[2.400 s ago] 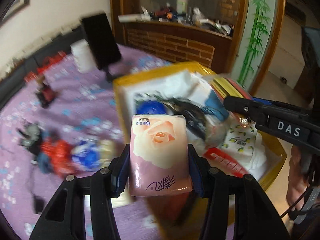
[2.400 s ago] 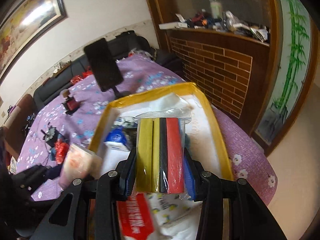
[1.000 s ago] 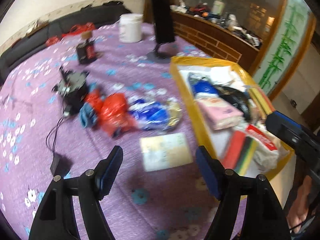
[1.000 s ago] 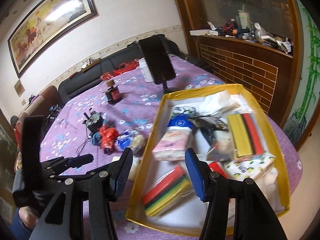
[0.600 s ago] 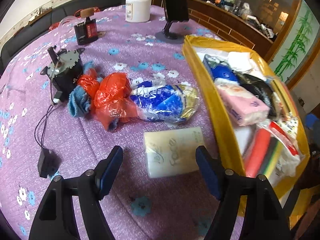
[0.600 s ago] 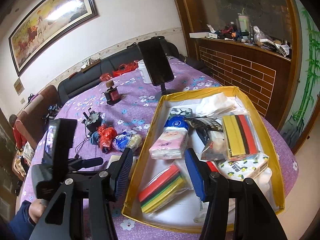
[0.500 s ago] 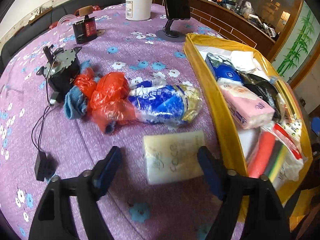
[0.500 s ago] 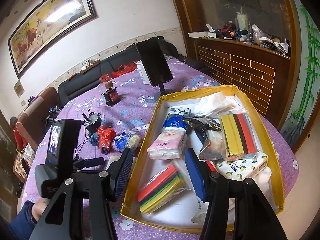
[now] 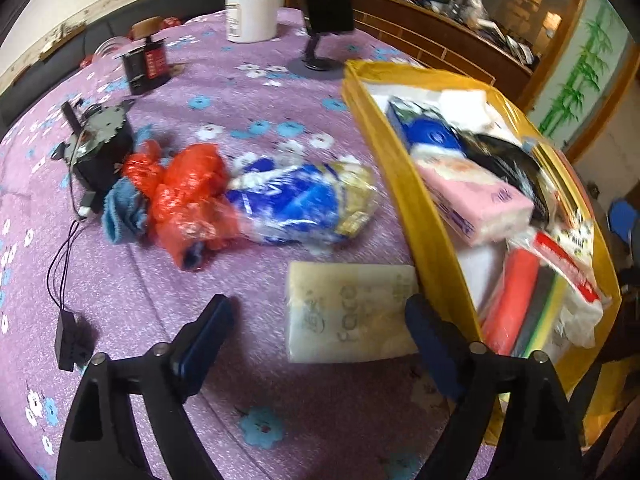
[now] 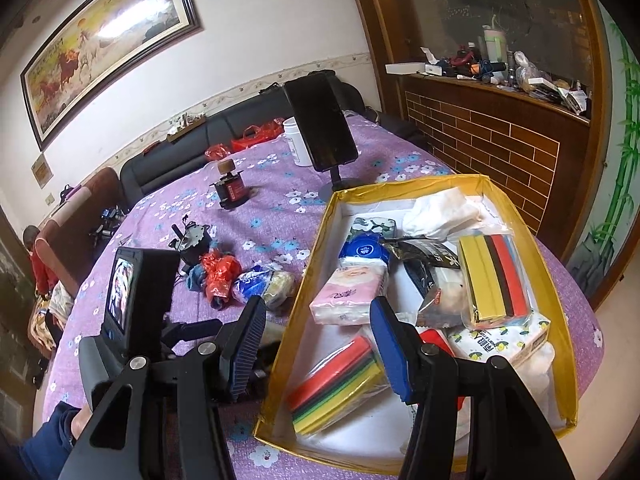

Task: Organize soft objects
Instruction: 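Grasp the blue-and-white patterned bag with the right tool while the left tool approaches the white Face pack, then grasp the white Face tissue pack with the left tool while the right tool lifts the blue bag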

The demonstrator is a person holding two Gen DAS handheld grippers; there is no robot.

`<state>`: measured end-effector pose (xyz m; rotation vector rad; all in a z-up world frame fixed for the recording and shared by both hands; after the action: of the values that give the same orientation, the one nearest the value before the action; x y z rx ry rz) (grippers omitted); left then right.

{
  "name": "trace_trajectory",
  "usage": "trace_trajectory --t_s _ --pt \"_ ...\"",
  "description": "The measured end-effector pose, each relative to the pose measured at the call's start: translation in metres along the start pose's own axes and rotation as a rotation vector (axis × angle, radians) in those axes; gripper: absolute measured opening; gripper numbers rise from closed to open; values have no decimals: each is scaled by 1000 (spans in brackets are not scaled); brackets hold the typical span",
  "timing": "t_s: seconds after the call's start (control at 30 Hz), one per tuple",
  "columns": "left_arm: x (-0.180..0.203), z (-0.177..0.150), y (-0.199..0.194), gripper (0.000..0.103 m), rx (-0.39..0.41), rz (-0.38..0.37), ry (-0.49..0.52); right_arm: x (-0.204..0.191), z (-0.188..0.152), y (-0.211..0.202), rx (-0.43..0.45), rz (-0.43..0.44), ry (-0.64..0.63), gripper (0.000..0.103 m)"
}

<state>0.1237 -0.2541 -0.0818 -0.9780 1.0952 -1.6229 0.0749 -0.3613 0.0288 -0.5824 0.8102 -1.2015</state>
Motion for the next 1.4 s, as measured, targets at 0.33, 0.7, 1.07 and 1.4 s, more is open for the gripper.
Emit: trace_trajectory --t_s 0.33,0.7,1.07,1.4 --pt "-4 -2 -3 72 27 -14 11 -6 0 4 -12 -6 -13 59" --pt "-74 -70 -37 68 34 14 -56 -42 10 43 -146 38 -140 59" --pt "-62 -87 -63 86 103 -51 45 -76 31 163 -400 -38 -415 59" --pt "-47 -83 -55 86 80 -18 110 -69 20 169 -423 -64 -369 38"
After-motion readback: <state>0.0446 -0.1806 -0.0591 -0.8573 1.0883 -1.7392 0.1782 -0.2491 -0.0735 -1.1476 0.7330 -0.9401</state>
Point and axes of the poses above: each gripper's, at about its wrist camera, not at the fingertips, and y roughly the way its jaws point, x to its right, z to its top, the point moved 10 cm from there along y, roughly the way its jaws point, and after that the axes turned 13 degrees about -x, right-handed, at the moved point
